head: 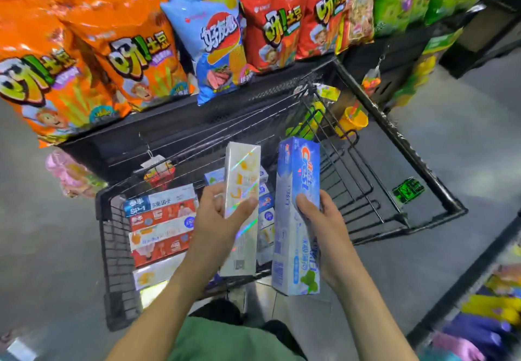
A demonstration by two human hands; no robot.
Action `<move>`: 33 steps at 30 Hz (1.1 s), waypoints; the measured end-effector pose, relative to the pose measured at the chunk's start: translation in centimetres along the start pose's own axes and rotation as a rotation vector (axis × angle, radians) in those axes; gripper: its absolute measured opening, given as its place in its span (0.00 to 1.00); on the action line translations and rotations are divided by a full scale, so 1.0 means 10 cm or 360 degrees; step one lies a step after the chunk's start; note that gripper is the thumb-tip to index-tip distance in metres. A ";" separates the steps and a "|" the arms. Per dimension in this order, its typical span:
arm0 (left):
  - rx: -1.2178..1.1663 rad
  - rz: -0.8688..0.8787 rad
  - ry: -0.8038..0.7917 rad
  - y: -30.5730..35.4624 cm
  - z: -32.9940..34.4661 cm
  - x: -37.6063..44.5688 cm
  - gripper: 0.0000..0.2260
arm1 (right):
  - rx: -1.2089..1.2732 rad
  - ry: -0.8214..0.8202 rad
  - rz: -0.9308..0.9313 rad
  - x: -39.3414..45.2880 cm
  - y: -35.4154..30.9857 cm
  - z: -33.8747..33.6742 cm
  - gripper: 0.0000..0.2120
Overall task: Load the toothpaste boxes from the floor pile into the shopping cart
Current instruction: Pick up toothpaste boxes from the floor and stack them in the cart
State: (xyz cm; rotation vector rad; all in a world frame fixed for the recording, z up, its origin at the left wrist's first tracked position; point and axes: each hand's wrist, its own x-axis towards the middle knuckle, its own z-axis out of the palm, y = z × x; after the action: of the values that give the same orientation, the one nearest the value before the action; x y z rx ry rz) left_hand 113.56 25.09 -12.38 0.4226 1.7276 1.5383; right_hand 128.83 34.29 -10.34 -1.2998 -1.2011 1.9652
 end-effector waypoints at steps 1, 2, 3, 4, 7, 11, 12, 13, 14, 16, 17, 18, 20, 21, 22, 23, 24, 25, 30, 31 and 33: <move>0.0042 -0.0011 0.0007 -0.01 0.00 0.13 0.19 | 0.0005 -0.0013 0.0025 0.13 -0.01 0.01 0.23; 0.0094 -0.0027 0.0017 -0.02 0.00 0.24 0.19 | 0.0000 -0.0019 0.0055 0.26 -0.01 0.02 0.23; 0.0146 -0.0039 0.0029 -0.03 0.00 0.34 0.18 | -0.0002 -0.0019 0.0094 0.38 -0.01 0.03 0.21; 0.0190 -0.0051 0.0043 -0.07 -0.01 0.44 0.17 | 0.0000 -0.0025 0.0135 0.49 -0.01 0.02 0.18; 0.0268 -0.0106 0.0101 -0.17 -0.01 0.70 0.19 | -0.0048 -0.0072 0.0227 0.88 0.02 0.00 0.17; 0.0244 -0.0238 0.0153 -0.40 0.05 1.05 0.25 | -0.0180 -0.0213 0.0289 1.43 0.14 -0.07 0.15; 0.0262 -0.0255 0.0190 -0.49 0.06 1.14 0.26 | -0.0192 -0.0252 0.0309 1.58 0.19 -0.10 0.15; 0.0296 -0.0270 0.0224 -0.60 0.08 1.23 0.26 | -0.0177 -0.0275 0.0348 1.73 0.24 -0.13 0.17; 0.0340 -0.0286 0.0253 -0.73 0.08 1.30 0.26 | -0.0149 -0.0305 0.0398 1.87 0.31 -0.16 0.19; 0.0410 -0.0307 0.0305 -1.00 0.11 1.44 0.26 | -0.0097 -0.0386 0.0494 2.13 0.44 -0.22 0.23; 0.0439 -0.0332 0.0330 -1.16 0.11 1.50 0.27 | -0.0099 -0.0426 0.0540 2.24 0.52 -0.24 0.24; 0.0463 -0.0355 0.0344 -1.31 0.12 1.55 0.28 | -0.0141 -0.0457 0.0559 2.35 0.62 -0.27 0.25; 0.0536 -0.0394 0.0337 -1.60 0.13 1.66 0.33 | -0.0286 -0.0486 0.0545 2.53 0.82 -0.32 0.28; 0.0586 -0.0408 0.0324 -1.74 0.12 1.71 0.35 | -0.0340 -0.0465 0.0526 2.61 0.91 -0.34 0.28; 0.0628 -0.0414 0.0302 -1.89 0.10 1.77 0.35 | -0.0355 -0.0429 0.0508 2.68 1.01 -0.35 0.27; 0.0671 -0.0406 0.0265 -2.01 0.09 1.83 0.35 | -0.0326 -0.0369 0.0509 2.75 1.10 -0.35 0.27; 0.0734 -0.0401 0.0214 -2.12 0.07 1.89 0.34 | -0.0276 -0.0302 0.0520 2.79 1.19 -0.36 0.26; 0.0818 -0.0401 0.0158 -2.23 0.05 1.96 0.35 | -0.0223 -0.0251 0.0524 2.82 1.27 -0.37 0.25; 0.1170 -0.0319 -0.0190 -2.67 -0.05 2.29 0.42 | -0.0225 -0.0197 0.0522 2.94 1.55 -0.40 0.24; 0.1213 -0.0259 -0.0281 -2.74 -0.05 2.34 0.39 | -0.0257 -0.0213 0.0523 2.97 1.58 -0.40 0.23; 0.1346 -0.0131 -0.0399 -2.82 -0.03 2.41 0.34 | -0.0296 -0.0249 0.0529 3.00 1.61 -0.41 0.23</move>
State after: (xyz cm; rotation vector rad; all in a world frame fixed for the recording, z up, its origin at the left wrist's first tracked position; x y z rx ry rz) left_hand 104.49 35.47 -46.89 0.9001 2.0870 0.5919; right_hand 120.85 51.24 -39.05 -1.5462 -1.3383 2.2683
